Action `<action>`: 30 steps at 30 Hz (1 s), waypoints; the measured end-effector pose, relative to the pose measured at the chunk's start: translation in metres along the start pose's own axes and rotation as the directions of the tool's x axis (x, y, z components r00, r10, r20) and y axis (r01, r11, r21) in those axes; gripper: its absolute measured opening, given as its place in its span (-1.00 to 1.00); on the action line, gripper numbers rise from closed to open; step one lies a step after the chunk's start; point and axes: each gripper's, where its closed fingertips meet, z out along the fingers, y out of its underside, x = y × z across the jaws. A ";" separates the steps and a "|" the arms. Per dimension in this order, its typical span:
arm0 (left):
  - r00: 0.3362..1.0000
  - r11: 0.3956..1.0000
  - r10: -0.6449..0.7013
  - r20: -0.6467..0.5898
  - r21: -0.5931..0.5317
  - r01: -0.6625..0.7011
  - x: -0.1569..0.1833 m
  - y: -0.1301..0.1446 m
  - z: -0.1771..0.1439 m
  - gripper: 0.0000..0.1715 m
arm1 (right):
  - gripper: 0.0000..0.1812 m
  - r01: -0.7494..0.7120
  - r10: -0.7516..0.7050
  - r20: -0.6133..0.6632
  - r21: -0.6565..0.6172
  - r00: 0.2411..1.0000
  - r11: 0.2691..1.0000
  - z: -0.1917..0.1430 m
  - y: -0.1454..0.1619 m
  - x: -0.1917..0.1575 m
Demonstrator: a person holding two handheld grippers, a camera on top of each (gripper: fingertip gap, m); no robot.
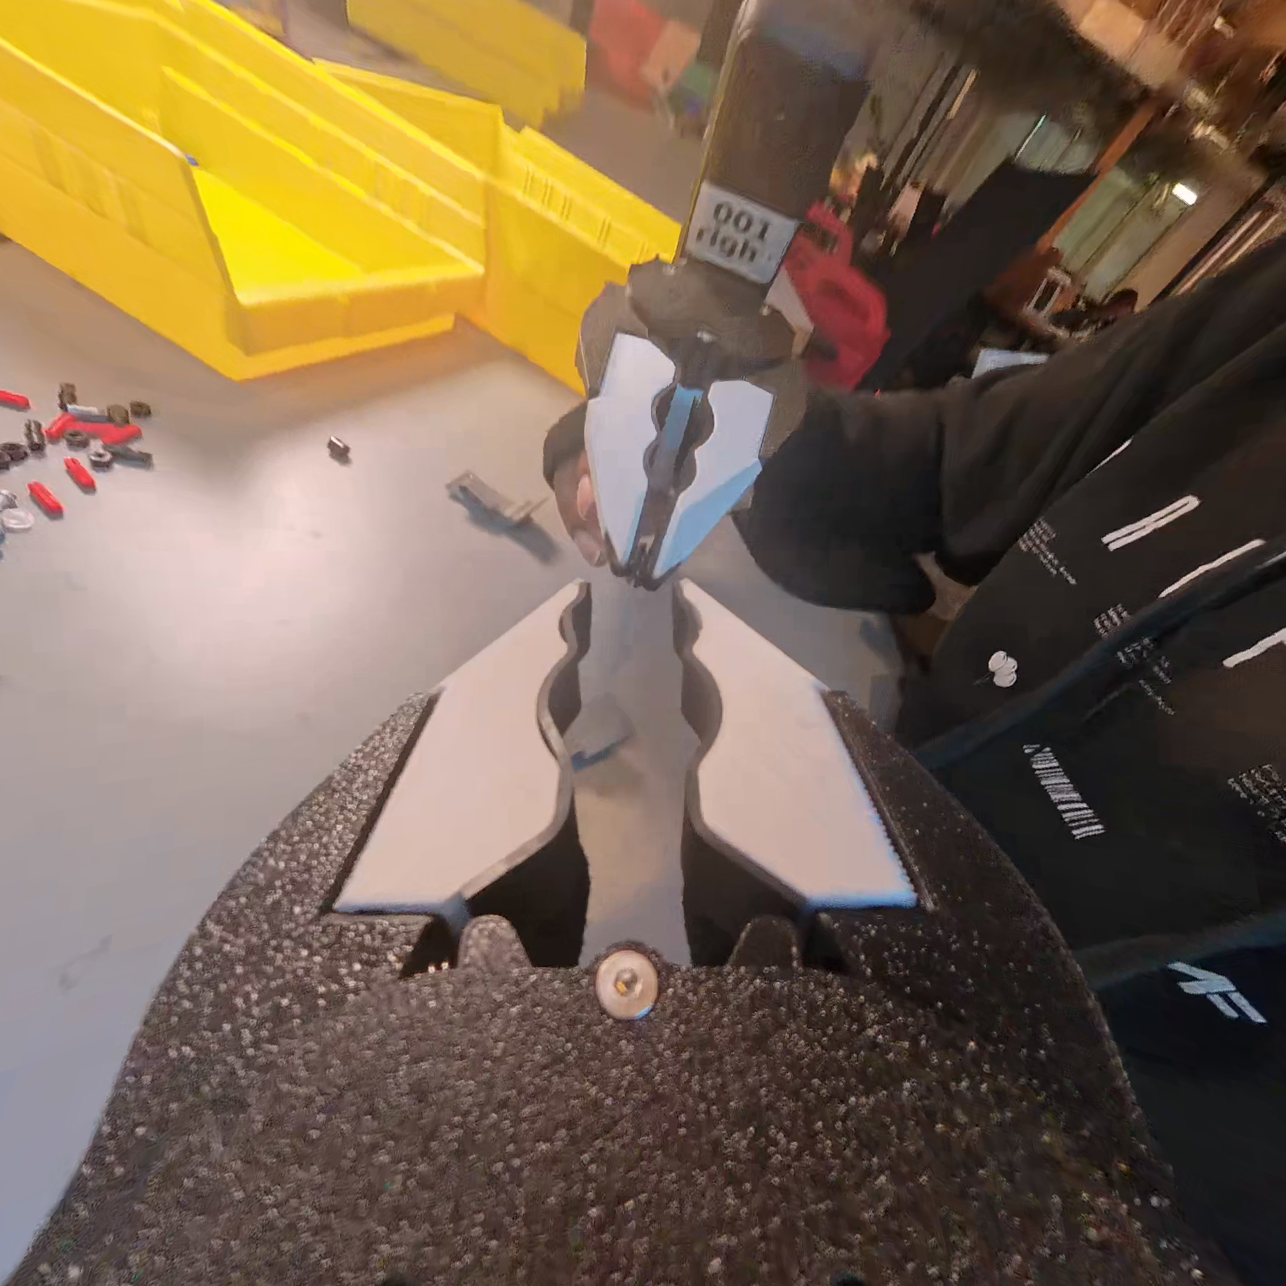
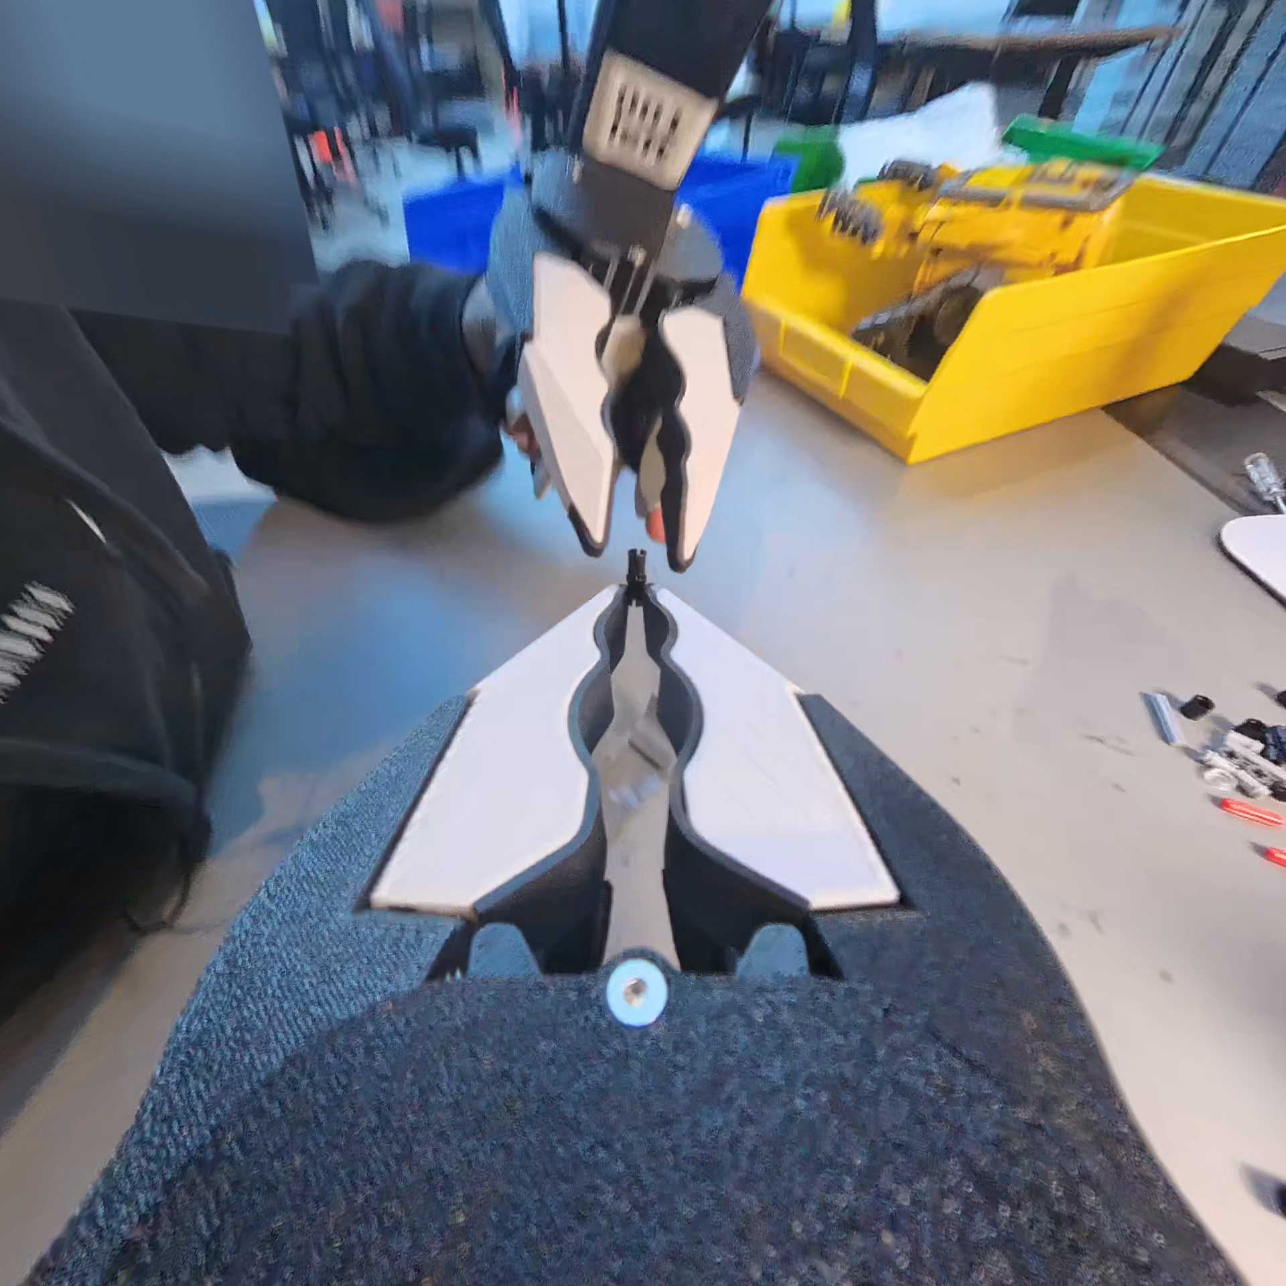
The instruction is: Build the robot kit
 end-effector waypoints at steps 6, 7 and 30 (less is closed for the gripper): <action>0.936 0.959 0.235 0.261 0.096 -0.267 -0.012 -0.026 -0.004 -0.74 | -0.96 -0.379 0.344 0.161 0.337 0.925 0.862 -0.015 -0.048 0.010; 0.901 0.936 0.295 0.319 0.092 -0.339 -0.011 -0.032 -0.006 -0.74 | -0.96 -0.440 0.395 0.194 0.374 0.898 0.816 -0.016 -0.053 0.012; 0.591 0.666 0.743 0.313 -0.259 -0.700 0.000 -0.007 -0.005 -0.95 | -0.94 -0.645 0.580 0.328 0.139 0.746 0.751 0.004 -0.026 -0.002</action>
